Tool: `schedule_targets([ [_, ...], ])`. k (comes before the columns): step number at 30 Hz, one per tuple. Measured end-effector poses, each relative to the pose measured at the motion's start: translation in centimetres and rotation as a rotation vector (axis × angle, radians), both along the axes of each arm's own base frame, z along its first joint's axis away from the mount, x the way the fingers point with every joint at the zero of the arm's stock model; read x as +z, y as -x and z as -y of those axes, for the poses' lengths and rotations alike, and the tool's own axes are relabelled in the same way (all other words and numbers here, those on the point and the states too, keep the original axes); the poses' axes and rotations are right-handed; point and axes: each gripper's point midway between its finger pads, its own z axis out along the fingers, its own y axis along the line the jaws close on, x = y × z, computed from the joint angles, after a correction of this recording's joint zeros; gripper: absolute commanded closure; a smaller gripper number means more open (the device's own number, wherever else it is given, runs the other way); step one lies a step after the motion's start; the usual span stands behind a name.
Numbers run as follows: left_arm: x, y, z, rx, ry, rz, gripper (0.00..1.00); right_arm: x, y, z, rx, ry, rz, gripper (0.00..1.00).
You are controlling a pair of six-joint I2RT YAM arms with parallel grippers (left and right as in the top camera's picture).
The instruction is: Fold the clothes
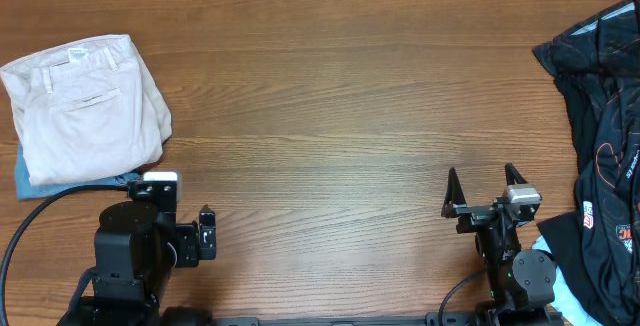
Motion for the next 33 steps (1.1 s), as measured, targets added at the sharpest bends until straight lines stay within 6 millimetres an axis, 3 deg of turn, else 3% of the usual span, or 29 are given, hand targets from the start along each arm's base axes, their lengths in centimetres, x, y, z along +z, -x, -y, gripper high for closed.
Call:
schedule_targets([
  [33,0.0,0.0,0.0,0.0,0.0,0.0,0.0,0.0,0.02,-0.21,0.012,-0.001,0.0,0.0],
])
